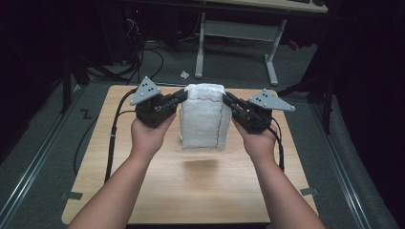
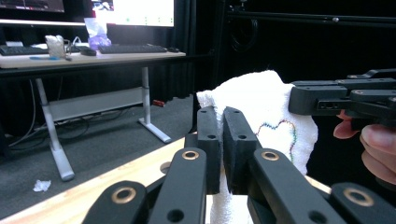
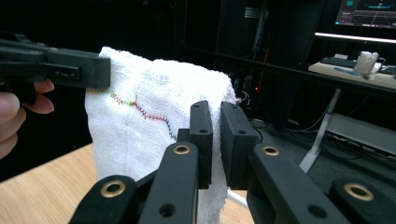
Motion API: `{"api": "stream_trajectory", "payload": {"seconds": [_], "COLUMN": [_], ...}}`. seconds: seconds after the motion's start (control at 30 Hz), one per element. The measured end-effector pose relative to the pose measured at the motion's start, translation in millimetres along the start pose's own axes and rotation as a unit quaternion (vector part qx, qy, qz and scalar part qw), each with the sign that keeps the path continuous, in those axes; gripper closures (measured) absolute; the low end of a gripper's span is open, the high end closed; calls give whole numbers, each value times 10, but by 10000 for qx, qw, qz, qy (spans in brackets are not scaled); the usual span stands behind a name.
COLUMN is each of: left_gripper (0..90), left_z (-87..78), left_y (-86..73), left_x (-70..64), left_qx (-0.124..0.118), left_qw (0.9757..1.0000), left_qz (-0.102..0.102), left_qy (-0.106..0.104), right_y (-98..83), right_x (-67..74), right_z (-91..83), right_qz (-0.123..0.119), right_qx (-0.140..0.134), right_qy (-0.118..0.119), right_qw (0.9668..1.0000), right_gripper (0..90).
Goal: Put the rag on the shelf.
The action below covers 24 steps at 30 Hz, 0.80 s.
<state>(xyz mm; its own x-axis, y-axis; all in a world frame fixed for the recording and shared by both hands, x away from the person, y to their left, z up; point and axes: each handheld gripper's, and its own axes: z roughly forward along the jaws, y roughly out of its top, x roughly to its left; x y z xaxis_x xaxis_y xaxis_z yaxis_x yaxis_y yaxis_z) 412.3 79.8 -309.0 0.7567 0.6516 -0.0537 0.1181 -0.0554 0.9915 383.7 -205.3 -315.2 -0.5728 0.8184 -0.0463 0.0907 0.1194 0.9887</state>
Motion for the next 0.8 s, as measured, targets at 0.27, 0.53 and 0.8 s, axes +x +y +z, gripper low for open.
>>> {"api": "stream_trajectory", "payload": {"seconds": [0.27,0.53,0.8], "left_gripper": [865,865,865], "left_z": [137,307,490], "left_y": [116,180,284], "left_x": [125,299,468], "left_qx": [-31,65,59], "left_qw": [10000,9998,9997], "left_qz": [-14,-44,-119], "left_qy": [37,185,206], "right_y": [160,222,258], "right_x": [-94,-208,-400], "right_z": [114,312,537], "right_qz": [7,79,292], "right_qx": [8,45,129], "right_qy": [-122,-205,-236], "right_qw": [9999,9997,9992], "right_gripper": [842,842,842]}}
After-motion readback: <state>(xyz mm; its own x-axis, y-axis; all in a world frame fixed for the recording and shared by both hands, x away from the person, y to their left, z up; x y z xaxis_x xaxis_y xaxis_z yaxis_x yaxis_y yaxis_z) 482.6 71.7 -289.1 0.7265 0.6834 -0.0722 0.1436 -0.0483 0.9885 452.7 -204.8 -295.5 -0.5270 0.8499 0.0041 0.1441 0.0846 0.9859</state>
